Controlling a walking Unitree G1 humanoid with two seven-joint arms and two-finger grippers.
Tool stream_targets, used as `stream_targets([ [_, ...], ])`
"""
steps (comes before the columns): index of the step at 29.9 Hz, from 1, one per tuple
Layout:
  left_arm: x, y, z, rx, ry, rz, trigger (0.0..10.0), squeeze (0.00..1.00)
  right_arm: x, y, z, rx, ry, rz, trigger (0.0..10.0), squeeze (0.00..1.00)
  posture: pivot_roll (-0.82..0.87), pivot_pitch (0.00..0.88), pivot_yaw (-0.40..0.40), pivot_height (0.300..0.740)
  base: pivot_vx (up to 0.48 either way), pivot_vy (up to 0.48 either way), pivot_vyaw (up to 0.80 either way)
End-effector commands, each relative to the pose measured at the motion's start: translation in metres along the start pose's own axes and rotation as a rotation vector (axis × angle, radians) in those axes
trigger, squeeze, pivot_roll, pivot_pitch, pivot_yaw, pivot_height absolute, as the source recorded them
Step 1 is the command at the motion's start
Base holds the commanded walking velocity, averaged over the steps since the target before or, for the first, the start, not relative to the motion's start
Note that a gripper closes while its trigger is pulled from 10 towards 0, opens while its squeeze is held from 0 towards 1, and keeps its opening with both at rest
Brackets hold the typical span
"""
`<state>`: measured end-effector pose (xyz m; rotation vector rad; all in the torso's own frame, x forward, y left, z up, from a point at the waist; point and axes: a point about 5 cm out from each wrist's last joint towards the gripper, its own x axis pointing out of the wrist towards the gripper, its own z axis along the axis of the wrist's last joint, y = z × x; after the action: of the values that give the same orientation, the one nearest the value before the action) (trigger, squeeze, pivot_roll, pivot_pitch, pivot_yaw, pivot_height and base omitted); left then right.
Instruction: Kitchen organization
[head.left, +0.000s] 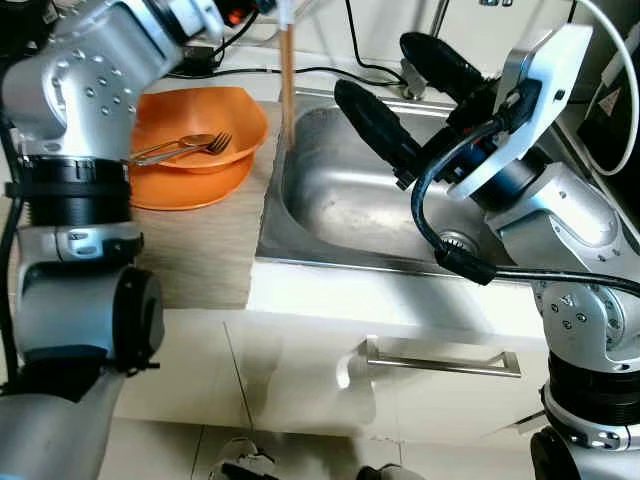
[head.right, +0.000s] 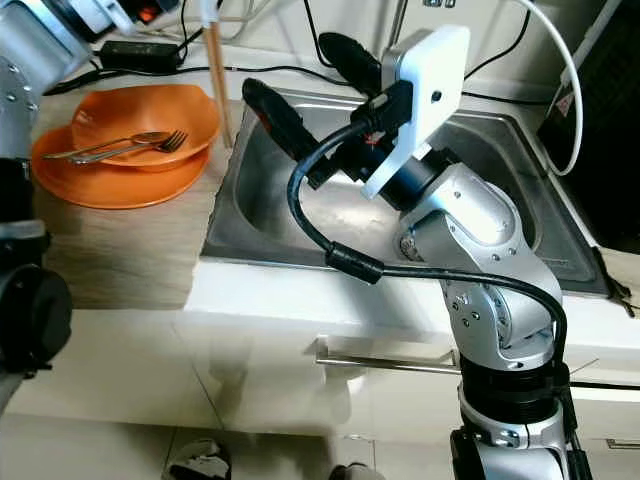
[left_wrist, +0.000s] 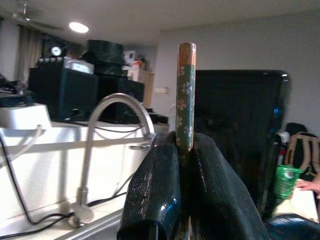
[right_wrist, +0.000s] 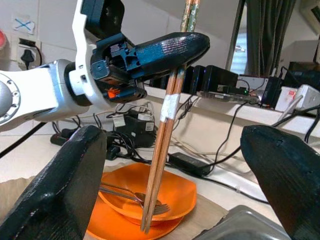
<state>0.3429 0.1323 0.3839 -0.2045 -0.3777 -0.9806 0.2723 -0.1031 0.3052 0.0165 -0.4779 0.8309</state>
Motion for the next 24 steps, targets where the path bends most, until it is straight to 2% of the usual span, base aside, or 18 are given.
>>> stream_targets([
  [1, 0.005, -0.015, -0.006, -0.006, 0.024, -0.059, 0.0, 0.0, 0.003, -0.002, -0.001, -0.006, 0.025, -0.007, 10.0, 1.0, 0.03, 0.004, -0.036, 0.74, 0.0, 0.0, 0.0],
  [7, 0.005, -0.024, -0.024, -0.024, 0.066, -0.074, 0.0, 0.0, 0.008, 0.002, -0.006, 0.024, 0.04, 0.012, 10.0, 1.0, 0.03, 0.004, -0.04, 0.74, 0.0, 0.0, 0.0],
  [8, 0.005, -0.026, -0.029, -0.032, 0.072, -0.079, 0.0, 0.0, 0.009, 0.002, -0.008, 0.033, 0.04, 0.011, 10.0, 0.5, 0.03, 0.004, -0.039, 0.74, 0.0, 0.0, 0.0],
  [9, 0.005, -0.028, -0.031, -0.038, 0.075, -0.082, 0.0, 0.0, 0.01, 0.003, -0.009, 0.038, 0.04, 0.009, 10.0, 0.5, 0.03, 0.007, -0.039, 0.74, 0.0, 0.0, 0.0],
  [10, 0.005, -0.03, -0.033, -0.042, 0.076, -0.082, 0.0, 0.0, 0.011, 0.002, -0.009, 0.041, 0.04, 0.008, 10.0, 0.32, 0.03, 0.007, -0.039, 0.74, 0.0, 0.0, 0.0],
  [11, 0.006, -0.031, -0.034, -0.046, 0.076, -0.085, 0.0, 0.0, 0.012, 0.003, -0.011, 0.049, 0.042, 0.007, 10.0, 0.0, 0.03, 0.013, -0.042, 0.74, 0.0, 0.0, 0.0],
  [18, 0.009, -0.036, -0.035, -0.078, 0.062, -0.101, 0.0, 0.0, 0.015, 0.0, -0.022, 0.064, 0.082, -0.039, 10.0, 0.0, 0.03, 0.015, -0.043, 0.74, 0.0, 0.0, 0.0],
  [19, 0.009, -0.036, -0.035, -0.077, 0.063, -0.102, 0.0, 0.0, 0.015, -0.001, -0.024, 0.067, 0.089, -0.05, 9.6, 0.0, 0.03, 0.015, -0.043, 0.74, 0.0, 0.0, 0.0],
  [20, 0.009, -0.035, -0.034, -0.074, 0.061, -0.097, 0.0, 0.0, 0.013, -0.003, -0.026, 0.068, 0.099, -0.062, 0.6, 0.0, 0.03, 0.015, -0.044, 0.74, 0.0, 0.0, 0.0],
  [21, 0.009, -0.035, -0.034, -0.079, 0.059, -0.095, 0.0, 0.0, 0.012, -0.003, -0.027, 0.07, 0.102, -0.061, 0.0, 0.0, 0.03, 0.014, -0.042, 0.74, 0.0, 0.0, 0.0],
  [24, 0.009, -0.036, -0.034, -0.101, 0.053, -0.103, 0.0, 0.0, 0.01, -0.002, -0.03, 0.077, 0.112, -0.053, 0.0, 0.0, 0.03, 0.014, -0.04, 0.74, 0.0, 0.0, 0.0],
])
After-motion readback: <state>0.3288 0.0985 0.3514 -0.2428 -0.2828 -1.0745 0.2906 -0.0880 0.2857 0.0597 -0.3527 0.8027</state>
